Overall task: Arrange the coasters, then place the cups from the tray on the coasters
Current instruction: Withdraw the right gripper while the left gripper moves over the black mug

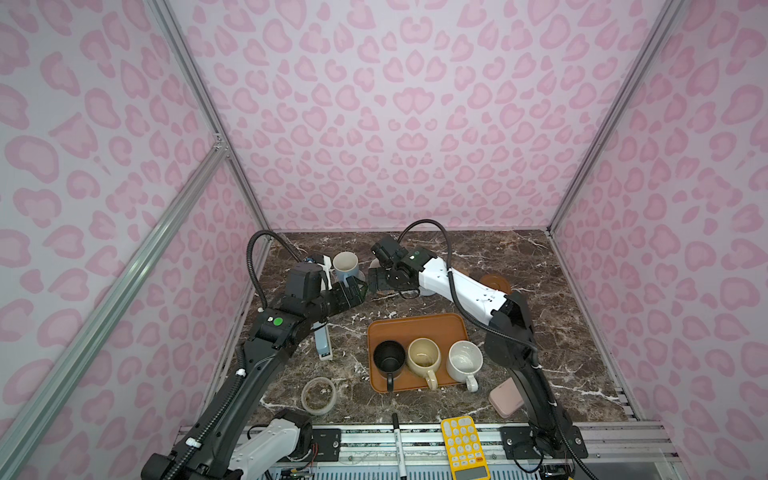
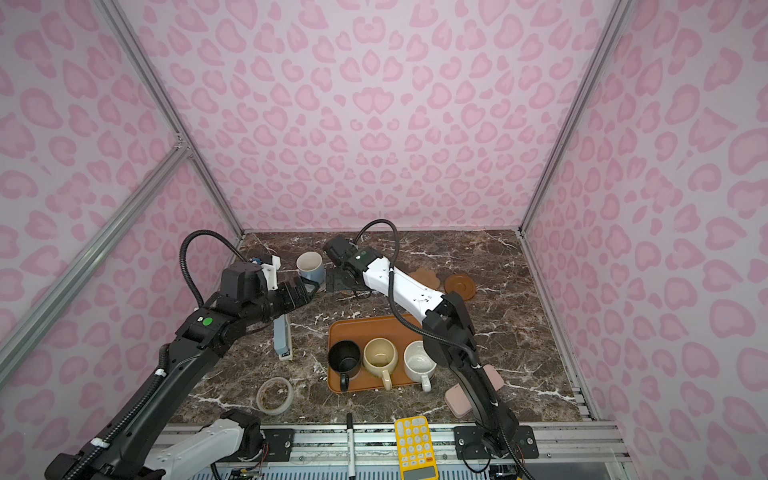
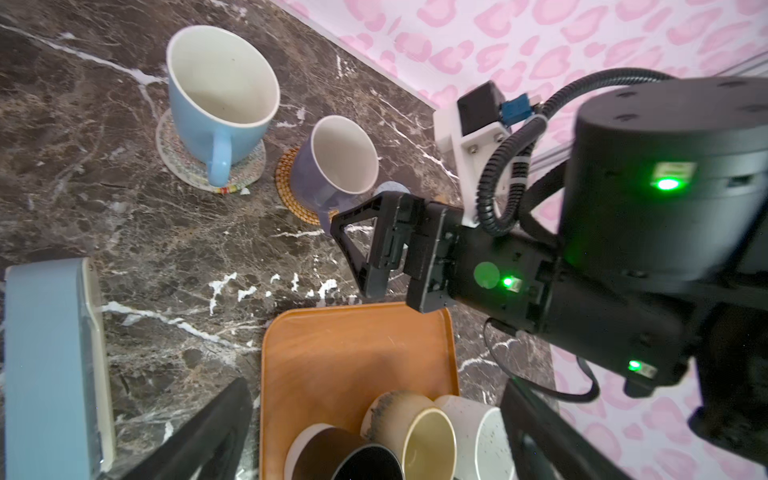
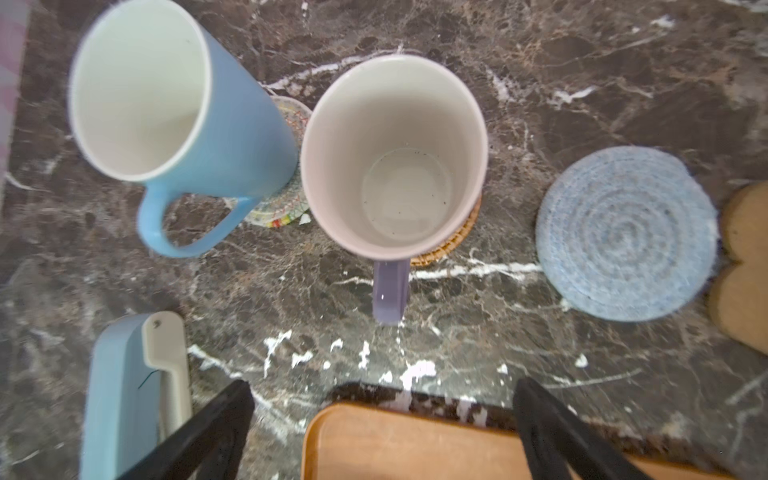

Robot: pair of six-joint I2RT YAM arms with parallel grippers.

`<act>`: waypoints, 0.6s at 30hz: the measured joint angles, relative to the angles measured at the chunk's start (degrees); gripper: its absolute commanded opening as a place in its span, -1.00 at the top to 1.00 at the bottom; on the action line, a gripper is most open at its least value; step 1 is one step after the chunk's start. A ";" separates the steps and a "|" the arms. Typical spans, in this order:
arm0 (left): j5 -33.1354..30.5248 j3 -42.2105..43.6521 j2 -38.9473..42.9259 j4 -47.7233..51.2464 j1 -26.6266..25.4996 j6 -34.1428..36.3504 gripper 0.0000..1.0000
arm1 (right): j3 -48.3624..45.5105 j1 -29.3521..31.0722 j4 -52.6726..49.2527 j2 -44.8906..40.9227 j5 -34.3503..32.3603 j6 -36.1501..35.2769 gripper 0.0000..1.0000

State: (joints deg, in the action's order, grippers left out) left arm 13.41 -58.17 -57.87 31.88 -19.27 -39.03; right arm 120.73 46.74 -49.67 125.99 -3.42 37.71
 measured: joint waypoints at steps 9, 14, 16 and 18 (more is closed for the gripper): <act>1.11 1.92 6.84 5.68 -7.54 -0.42 -0.92 | -23.28 -1.53 7.52 -26.12 -2.54 -3.41 -0.96; -3.91 4.24 9.60 8.22 -15.30 -3.41 -0.92 | -40.15 -4.22 11.61 -42.80 -2.78 -9.62 -0.94; -6.21 6.40 11.13 8.83 -18.64 -5.51 -0.92 | -45.35 -5.66 12.09 -48.68 -0.11 -13.33 -0.94; -8.72 8.66 12.33 8.81 -21.66 -7.87 -0.92 | -48.78 -7.17 12.07 -53.35 2.19 -16.37 -0.93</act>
State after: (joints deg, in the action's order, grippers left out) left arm 4.69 -49.52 -45.54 40.69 -40.93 -46.89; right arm 71.94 39.57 -37.60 72.64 -1.23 21.34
